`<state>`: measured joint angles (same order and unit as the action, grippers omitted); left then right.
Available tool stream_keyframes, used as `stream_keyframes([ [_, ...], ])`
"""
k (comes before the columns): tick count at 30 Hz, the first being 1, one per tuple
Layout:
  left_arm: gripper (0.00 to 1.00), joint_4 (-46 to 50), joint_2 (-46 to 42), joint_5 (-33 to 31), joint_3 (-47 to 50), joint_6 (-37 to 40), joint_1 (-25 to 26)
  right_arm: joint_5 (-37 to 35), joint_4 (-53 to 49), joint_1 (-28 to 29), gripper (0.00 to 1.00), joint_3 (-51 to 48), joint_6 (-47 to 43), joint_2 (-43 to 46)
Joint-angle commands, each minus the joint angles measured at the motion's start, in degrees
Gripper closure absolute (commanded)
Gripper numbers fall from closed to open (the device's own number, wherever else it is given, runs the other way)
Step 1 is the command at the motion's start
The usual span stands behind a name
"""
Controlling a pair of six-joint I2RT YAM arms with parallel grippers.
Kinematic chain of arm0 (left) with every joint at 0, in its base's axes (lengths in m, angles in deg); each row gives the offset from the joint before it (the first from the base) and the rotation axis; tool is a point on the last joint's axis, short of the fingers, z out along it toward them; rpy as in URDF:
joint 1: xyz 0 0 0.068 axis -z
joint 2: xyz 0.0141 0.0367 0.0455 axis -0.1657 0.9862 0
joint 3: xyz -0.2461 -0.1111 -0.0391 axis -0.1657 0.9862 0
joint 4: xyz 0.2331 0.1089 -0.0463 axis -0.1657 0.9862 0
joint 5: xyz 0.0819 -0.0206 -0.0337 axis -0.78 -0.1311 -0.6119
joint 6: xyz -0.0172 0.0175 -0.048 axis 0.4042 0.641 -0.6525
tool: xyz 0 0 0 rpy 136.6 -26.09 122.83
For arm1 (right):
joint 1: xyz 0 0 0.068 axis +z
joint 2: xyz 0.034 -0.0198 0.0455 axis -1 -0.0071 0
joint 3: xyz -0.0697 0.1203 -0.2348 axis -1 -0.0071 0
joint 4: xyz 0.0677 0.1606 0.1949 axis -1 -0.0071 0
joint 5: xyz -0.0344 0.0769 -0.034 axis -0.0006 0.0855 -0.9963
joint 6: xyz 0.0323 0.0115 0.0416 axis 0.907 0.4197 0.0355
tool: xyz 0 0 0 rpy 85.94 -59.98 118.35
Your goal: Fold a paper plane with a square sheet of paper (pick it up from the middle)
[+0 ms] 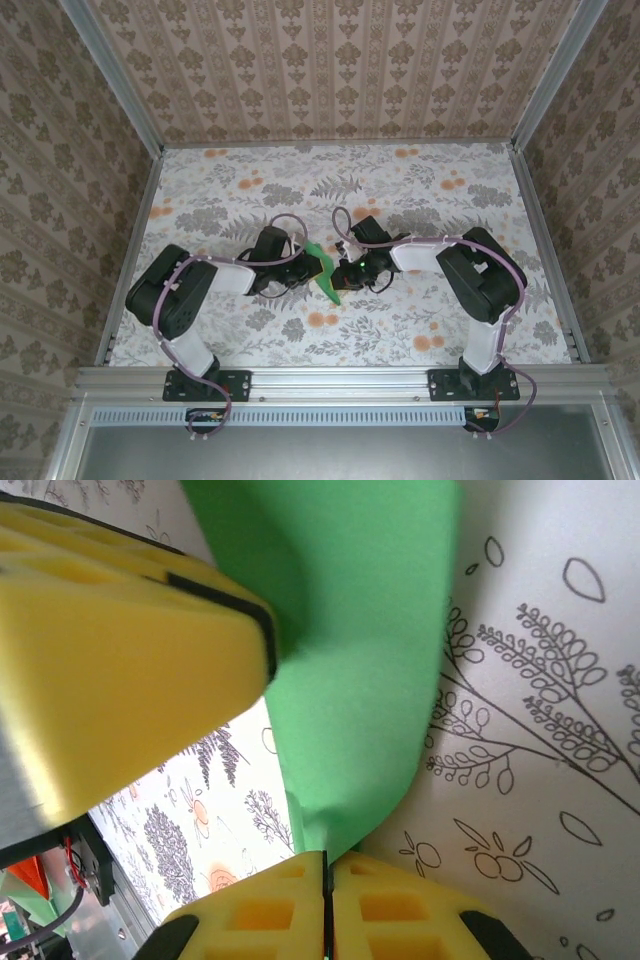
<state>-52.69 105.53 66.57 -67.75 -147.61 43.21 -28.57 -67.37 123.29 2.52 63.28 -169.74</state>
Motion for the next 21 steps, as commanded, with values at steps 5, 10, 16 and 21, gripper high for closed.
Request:
stream_keyframes([
  [5, 0.82, -0.7, -1.5, 1.5, 0.6, 0.6, -0.1, 0.7, 0.1, 0.6, 0.86, -0.3, -0.4, -0.7],
  [10, 0.82, -0.6, -2.2, 1.2, 0.8, 0.4, -0.1, -1.4, -0.9, 0.6, 0.85, 0.2, -2.1, 1.8],
  [16, 0.8, 0.9, -5.3, -1.6, 2.0, 0.8, -0.5, -5.7, -6.9, 0.7, 0.91, 2.6, -10.0, 4.5],
  [21, 0.79, 3.2, -7.2, -3.4, 3.0, 1.4, -1.1, -10.8, -11.8, 1.9, 0.91, 4.4, -18.3, 6.4],
])
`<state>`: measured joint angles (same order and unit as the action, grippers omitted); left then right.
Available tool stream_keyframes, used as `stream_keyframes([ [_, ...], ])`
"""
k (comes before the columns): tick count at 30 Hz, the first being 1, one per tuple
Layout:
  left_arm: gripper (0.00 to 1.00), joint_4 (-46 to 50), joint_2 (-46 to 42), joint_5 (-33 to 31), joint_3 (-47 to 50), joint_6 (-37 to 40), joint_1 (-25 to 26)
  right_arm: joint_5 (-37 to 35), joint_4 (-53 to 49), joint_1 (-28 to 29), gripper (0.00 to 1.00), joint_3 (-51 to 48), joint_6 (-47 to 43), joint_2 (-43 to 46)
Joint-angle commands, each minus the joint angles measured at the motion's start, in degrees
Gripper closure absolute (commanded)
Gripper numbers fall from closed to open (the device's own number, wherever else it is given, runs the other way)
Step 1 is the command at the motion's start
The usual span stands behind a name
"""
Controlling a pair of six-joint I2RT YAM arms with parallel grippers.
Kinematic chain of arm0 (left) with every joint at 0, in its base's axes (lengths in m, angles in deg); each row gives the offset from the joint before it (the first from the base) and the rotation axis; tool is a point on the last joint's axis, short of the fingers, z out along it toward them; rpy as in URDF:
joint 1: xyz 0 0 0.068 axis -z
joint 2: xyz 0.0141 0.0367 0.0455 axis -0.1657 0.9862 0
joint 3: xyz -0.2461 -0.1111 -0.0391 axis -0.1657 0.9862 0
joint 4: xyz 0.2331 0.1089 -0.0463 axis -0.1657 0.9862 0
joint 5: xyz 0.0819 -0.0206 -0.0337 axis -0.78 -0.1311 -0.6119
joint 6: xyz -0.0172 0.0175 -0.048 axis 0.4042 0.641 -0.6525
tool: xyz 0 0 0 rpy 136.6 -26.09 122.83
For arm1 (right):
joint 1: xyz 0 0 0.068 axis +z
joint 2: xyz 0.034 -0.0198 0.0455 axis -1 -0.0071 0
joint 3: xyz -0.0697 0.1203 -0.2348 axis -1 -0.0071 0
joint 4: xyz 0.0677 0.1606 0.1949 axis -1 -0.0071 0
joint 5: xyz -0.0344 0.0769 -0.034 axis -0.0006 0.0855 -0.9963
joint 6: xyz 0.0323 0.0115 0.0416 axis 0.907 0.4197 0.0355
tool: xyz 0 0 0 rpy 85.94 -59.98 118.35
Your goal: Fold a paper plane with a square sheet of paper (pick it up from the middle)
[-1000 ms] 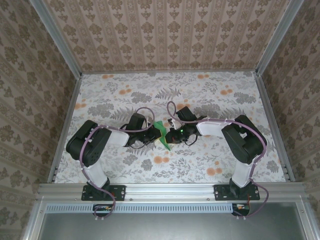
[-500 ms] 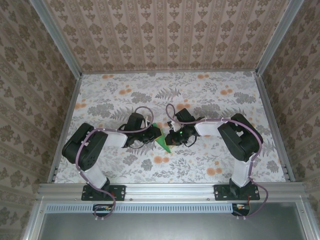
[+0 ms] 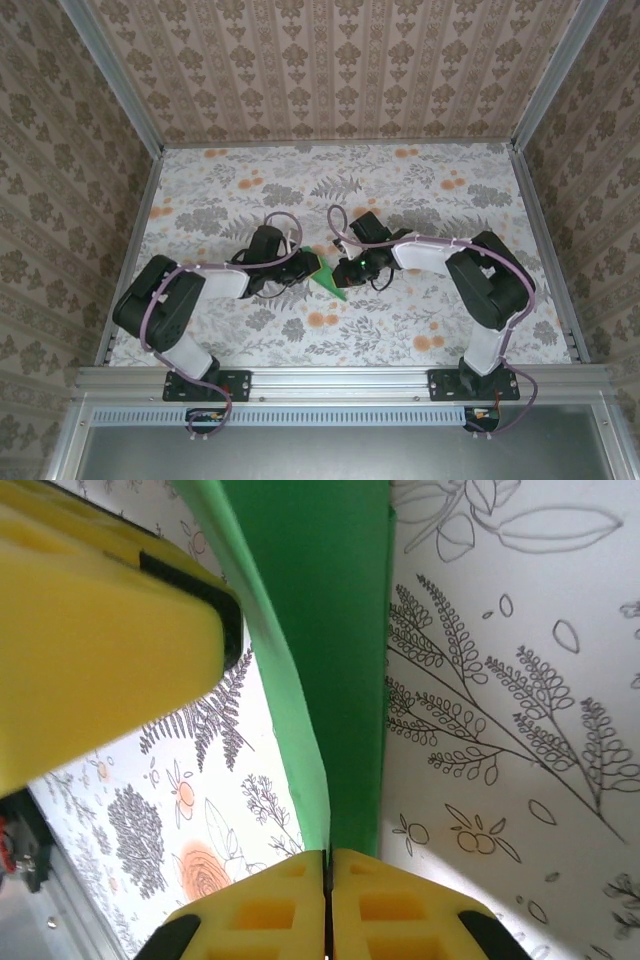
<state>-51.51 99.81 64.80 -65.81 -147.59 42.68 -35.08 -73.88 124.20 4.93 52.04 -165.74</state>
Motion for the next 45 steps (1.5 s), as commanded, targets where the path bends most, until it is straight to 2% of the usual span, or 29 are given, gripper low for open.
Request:
stream_keyframes([
  [1, 0.79, 2.0, -1.5, -1.7, 1.3, 1.4, -0.6, -5.2, -5.9, 1.5, 0.9, 2.4, -8.2, 2.6],
  [6, 0.8, 1.7, -1.5, -1.5, 2.3, 1.0, -0.6, -7.1, -6.8, 3.6, 0.82, 3.3, -9.6, 2.4],
  [15, 0.81, 0.5, -1.5, -0.4, 3.5, 0.4, -0.3, -6.9, -6.2, 5.1, 0.8, 3.7, -9.5, -0.1],
  [21, 0.81, 0.1, -1.0, -0.1, 3.2, 0.3, -0.1, -8.8, -6.1, 5.5, 0.75, 4.0, -9.6, -1.1],
  [45, 0.81, -0.7, 0.1, 0.7, 2.7, 0.3, 0.6, -5.4, -5.7, 5.8, 0.92, 5.5, -10.2, -5.4],
])
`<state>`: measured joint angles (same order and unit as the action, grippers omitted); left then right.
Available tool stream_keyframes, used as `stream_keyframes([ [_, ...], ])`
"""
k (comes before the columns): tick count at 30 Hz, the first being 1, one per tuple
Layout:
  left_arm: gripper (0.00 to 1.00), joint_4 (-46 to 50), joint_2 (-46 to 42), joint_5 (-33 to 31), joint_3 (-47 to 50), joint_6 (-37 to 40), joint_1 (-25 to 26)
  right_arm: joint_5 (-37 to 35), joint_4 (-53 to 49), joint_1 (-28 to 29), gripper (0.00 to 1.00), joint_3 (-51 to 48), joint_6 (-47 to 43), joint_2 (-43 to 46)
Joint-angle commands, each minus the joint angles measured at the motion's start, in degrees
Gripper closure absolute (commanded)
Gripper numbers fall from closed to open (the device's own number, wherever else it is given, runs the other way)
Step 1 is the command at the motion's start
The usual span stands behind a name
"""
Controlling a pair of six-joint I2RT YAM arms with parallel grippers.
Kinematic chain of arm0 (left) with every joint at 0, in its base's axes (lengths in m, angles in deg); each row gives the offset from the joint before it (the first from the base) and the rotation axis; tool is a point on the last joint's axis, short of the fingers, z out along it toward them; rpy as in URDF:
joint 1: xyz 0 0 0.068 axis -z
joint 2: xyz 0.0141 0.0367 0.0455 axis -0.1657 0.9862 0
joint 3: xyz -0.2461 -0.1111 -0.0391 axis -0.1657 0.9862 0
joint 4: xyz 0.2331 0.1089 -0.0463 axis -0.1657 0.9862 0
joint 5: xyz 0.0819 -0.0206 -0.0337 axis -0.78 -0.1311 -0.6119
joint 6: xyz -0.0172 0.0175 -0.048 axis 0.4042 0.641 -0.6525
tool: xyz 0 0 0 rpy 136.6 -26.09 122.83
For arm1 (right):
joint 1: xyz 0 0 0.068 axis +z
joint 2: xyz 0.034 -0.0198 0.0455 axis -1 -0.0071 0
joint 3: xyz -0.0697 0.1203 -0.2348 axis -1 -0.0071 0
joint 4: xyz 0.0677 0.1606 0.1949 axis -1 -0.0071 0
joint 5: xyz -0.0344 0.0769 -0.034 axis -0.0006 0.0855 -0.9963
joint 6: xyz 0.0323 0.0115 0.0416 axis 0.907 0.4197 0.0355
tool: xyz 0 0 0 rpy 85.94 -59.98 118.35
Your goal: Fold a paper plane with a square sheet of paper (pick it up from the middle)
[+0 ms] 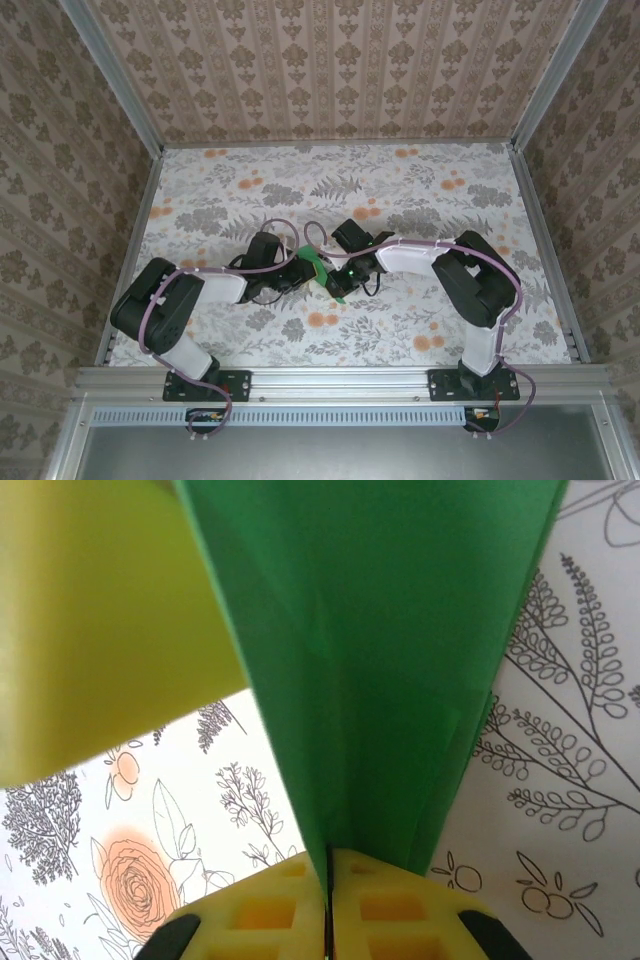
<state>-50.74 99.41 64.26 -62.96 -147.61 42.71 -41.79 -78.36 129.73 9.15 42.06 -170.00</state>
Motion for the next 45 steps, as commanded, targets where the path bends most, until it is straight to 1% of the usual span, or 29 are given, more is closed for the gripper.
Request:
stream_keyframes([
  [1, 0.81, -1.5, 0.6, 1.3, -0.1, 0.3, 0.6, 1.3, -1.2, 0.3, 0.92, 1.4, -0.2, -1.0],
  [4, 0.81, -1.8, 0.8, 1.5, -0.3, 0.3, 0.6, 0.9, -1.8, 0.2, 0.88, 1.8, 0.0, 0.3],
  [9, 0.81, -1.8, 1.2, 1.8, -1.0, 0.4, 0.7, -1.5, -2.1, 0.3, 0.73, 0.9, -1.1, 2.4],
  [11, 0.81, -1.8, 1.3, 1.8, -1.1, 0.4, 0.8, -1.9, -1.4, 0.4, 0.7, 0.2, -1.4, 3.2],
  [16, 0.82, -1.6, 1.3, 1.6, -1.3, 0.3, 0.8, -4.7, 1.1, 1.5, 0.68, -1.4, -2.4, 5.4],
  [19, 0.82, -1.5, 1.4, 1.4, -1.4, 0.2, 0.8, -9.2, 3.1, 2.6, 0.66, -2.5, -2.8, 6.5],
  [22, 0.82, -1.5, 1.4, 1.4, -1.4, 0.2, 0.8, -11.7, 4.8, 3.3, 0.65, -3.5, -3.3, 7.0],
  [31, 0.82, -1.2, 1.5, 1.4, -1.6, 0.2, 0.8, -14.5, 7.3, 5.0, 0.66, -3.4, -4.4, 4.4],
  [37, 0.82, -1.0, 1.5, 1.3, -1.6, 0.3, 0.7, -15.5, 8.0, 5.3, 0.69, -2.9, -5.2, 3.0],
  [41, 0.82, -0.8, 1.3, 1.2, -1.5, 0.2, 0.7, -15.9, 8.2, 5.4, 0.75, -2.9, -5.4, 2.7],
  [45, 0.82, -0.7, 1.2, 1.0, -1.3, 0.3, 0.4, -14.8, 7.9, 5.3, 0.86, -2.9, -5.4, 3.1],
])
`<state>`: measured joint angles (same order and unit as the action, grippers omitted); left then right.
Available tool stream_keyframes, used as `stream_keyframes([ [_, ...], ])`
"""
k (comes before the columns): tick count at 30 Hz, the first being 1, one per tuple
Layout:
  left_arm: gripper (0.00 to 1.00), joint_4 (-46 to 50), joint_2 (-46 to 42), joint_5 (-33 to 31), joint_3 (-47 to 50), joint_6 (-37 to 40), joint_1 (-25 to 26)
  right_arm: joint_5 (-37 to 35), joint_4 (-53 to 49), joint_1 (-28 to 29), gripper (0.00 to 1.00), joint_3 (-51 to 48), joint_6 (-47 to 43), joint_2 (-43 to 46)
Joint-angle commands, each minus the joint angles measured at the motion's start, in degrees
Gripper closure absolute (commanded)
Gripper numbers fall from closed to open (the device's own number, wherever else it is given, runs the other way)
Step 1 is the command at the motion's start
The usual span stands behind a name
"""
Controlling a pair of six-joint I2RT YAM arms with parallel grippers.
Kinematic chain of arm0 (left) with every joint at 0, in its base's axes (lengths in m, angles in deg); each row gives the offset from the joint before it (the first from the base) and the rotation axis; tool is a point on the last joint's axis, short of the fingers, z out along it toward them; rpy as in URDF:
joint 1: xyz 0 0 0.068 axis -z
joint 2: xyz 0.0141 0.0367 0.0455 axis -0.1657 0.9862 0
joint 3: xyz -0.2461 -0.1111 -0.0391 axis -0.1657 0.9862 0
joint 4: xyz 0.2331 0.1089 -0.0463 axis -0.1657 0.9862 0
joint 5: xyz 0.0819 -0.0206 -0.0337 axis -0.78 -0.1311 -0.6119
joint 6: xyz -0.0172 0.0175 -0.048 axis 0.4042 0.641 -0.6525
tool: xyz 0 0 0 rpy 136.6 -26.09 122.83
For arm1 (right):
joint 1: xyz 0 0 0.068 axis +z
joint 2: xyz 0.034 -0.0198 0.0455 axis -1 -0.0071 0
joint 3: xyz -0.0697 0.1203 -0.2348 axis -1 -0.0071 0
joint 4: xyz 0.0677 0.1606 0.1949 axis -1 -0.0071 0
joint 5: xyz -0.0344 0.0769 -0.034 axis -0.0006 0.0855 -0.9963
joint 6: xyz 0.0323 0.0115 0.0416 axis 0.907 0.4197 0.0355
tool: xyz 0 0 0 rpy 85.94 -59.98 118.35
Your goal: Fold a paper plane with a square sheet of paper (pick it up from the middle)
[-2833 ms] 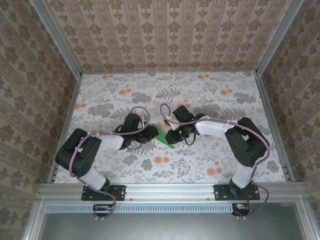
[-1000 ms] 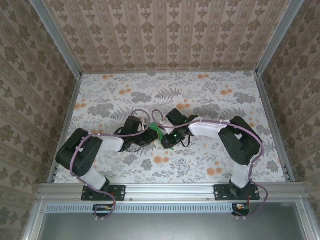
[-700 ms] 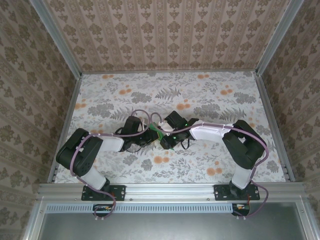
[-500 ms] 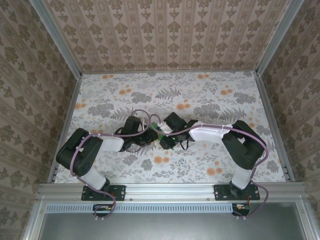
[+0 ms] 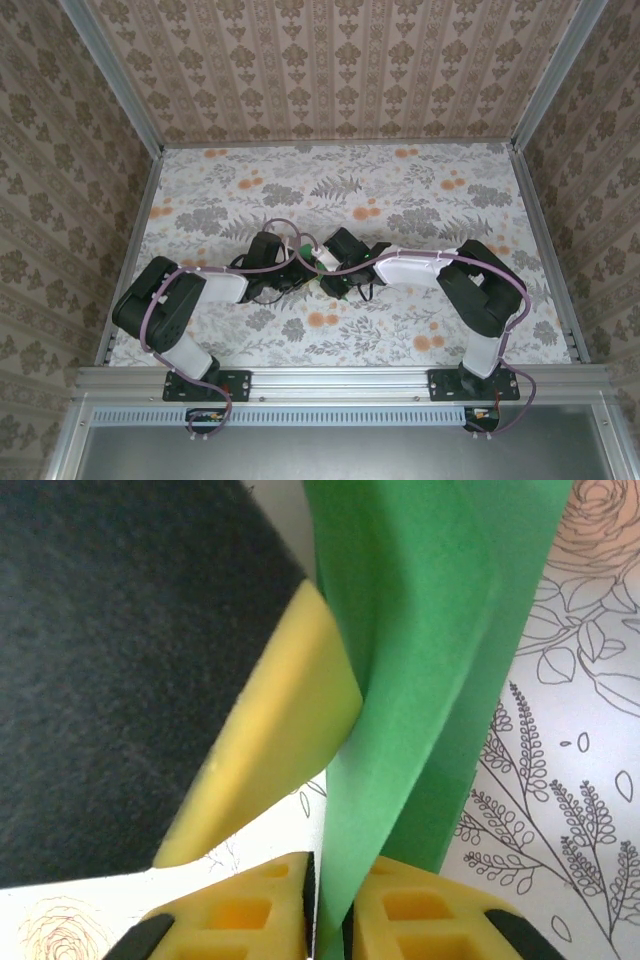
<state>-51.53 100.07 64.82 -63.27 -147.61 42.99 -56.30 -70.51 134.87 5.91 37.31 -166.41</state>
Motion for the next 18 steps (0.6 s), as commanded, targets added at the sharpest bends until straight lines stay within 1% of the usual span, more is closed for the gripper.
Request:
stream_keyframes([
  [1, 0.82, 0.1, 0.5, 0.4, -0.9, 0.3, 0.0, 0.5, -0.2, 0.2, 0.89, 0.5, -0.7, -0.4],
  [3, 0.82, 0.1, 0.3, 0.4, -0.7, 0.3, -0.1, 2.1, -0.8, 0.0, 0.92, 0.9, -0.6, -0.6],
  [5, 0.82, 0.0, 0.1, 0.3, -0.5, 0.4, -0.1, 3.7, -1.8, -0.3, 0.92, 1.5, -0.4, -1.1],
  [12, 0.83, -0.7, -0.8, 0.1, 0.1, 0.3, -0.2, 10.0, -3.2, -1.8, 0.91, 2.9, 1.0, -3.5],
  [18, 0.87, -1.7, -0.7, 0.2, 0.2, 0.2, -0.2, 12.4, -4.3, -2.9, 0.91, 4.3, 2.3, -5.7],
])
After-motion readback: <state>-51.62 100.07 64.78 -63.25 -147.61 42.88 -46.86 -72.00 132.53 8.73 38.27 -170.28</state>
